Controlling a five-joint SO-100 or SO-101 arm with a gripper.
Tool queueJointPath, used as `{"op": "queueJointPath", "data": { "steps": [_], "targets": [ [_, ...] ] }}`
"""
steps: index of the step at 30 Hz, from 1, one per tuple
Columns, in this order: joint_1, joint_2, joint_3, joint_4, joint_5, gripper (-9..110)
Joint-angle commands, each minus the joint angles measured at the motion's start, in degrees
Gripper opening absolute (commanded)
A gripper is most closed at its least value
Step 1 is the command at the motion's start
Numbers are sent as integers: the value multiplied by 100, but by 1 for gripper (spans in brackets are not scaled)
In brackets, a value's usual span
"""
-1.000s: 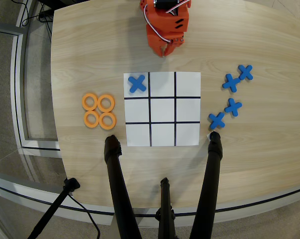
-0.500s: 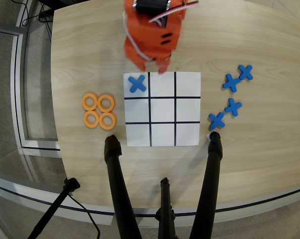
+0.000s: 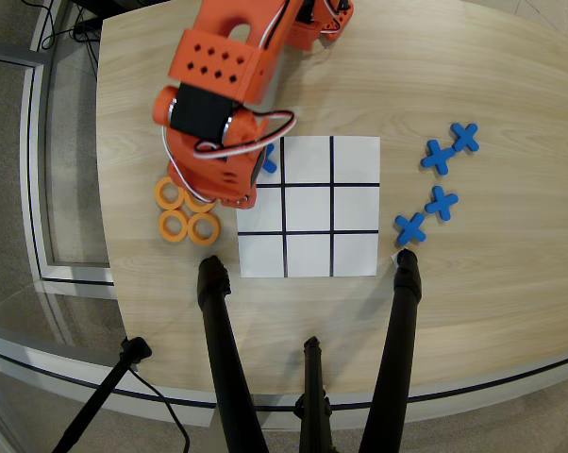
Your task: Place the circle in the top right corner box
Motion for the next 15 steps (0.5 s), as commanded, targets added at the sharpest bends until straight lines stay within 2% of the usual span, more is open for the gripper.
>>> {"op": "queueJointPath", "data": {
  "steps": [1, 15],
  "targets": [
    [237, -264, -167, -396, -176, 16],
    [598, -1020, -62, -976, -475, 16]
  ]
}}
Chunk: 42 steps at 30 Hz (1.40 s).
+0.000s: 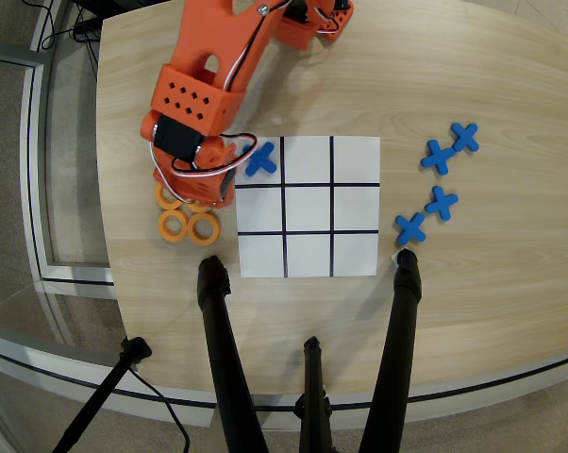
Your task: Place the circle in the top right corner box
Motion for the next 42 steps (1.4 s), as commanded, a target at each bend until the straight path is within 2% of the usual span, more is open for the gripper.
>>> {"op": "queueJointPath", "data": {
  "steps": [1, 42],
  "targets": [
    [44, -79, -44, -185, -79, 16],
    [70, -1187, -272, -580, -114, 16]
  ]
}}
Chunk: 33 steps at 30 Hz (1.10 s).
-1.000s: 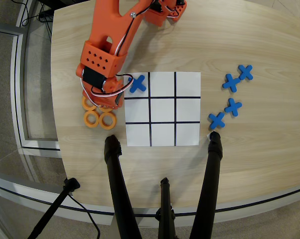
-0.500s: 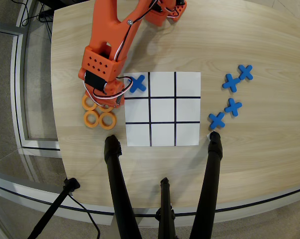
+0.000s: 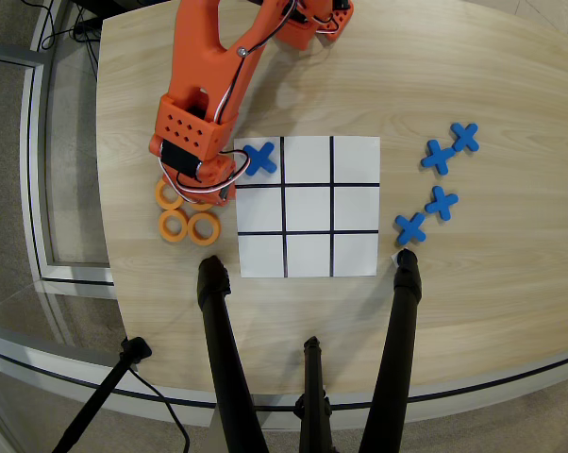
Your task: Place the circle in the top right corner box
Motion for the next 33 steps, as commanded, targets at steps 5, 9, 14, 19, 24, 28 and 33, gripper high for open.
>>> {"op": "queueJointPath", "data": {
  "steps": [5, 9, 14, 19, 24, 28, 33],
  "targets": [
    [26, 62, -79, 149, 26, 16],
    [141, 88, -62, 457, 26, 16],
    [360, 132, -53, 949, -26, 15],
    [756, 211, -9, 1362, -167, 15],
    [1441, 352, 466, 1450, -923, 15],
    [1898, 404, 703, 1503, -1301, 15],
    [2021, 439, 756, 1529, -1380, 8]
  ]
}}
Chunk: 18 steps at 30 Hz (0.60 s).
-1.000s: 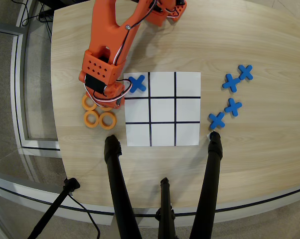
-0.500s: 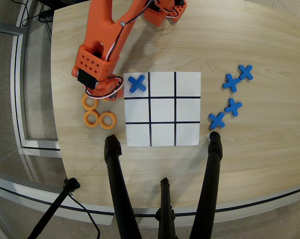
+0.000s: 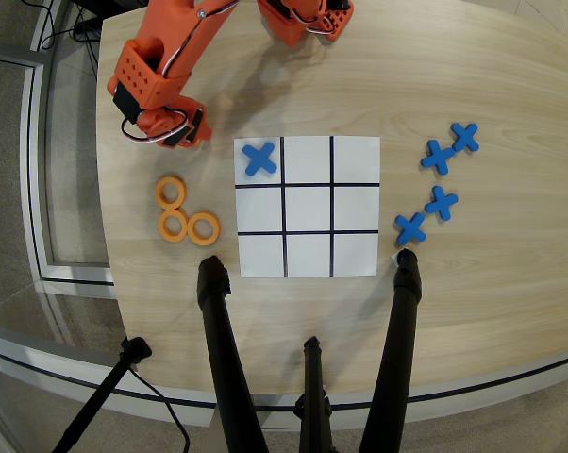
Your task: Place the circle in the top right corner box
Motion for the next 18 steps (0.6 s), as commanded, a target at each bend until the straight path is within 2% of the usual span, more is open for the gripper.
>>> {"op": "queueJointPath", "data": {
  "steps": [1, 11, 18],
  "targets": [
    [88, 18, 176, 44, -53, 1],
    [-299, 571, 316, 158, 422, 0],
    [-1811, 1995, -791, 1406, 1696, 0]
  ]
}}
